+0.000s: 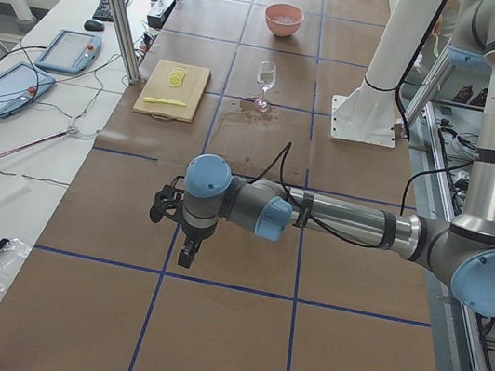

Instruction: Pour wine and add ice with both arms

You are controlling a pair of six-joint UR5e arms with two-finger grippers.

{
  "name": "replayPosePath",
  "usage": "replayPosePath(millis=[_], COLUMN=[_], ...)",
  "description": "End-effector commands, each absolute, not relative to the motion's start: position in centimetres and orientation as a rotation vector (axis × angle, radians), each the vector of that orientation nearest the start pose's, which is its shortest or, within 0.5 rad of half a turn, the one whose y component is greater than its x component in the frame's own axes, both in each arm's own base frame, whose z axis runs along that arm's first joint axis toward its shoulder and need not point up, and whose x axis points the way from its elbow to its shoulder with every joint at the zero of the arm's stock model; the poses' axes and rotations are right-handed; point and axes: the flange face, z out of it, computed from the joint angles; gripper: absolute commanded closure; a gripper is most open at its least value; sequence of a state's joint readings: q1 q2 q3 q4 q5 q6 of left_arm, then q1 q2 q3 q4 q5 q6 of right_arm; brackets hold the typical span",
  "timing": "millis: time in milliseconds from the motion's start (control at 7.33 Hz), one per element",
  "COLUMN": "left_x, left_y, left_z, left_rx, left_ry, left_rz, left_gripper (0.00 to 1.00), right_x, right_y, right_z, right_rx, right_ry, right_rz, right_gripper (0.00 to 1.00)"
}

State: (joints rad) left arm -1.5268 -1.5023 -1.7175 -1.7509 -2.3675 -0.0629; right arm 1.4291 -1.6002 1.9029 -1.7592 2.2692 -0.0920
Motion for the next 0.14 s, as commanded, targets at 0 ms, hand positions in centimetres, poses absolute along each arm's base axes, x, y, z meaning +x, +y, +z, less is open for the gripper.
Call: replayPosePath(millis=[0], left_x=[-3.61], left_y=[-48.45], left_z=[56.46], left_rx=[0.246], left_ry=[0.871], left_rz=[0.116], left_gripper=[0.00], right_x=[0.21], right_y=[-47.76], right_z=[54.63], right_rx=[0.074], right_ry=[-0.701], right_rz=[-0.257], right_gripper=[0.00])
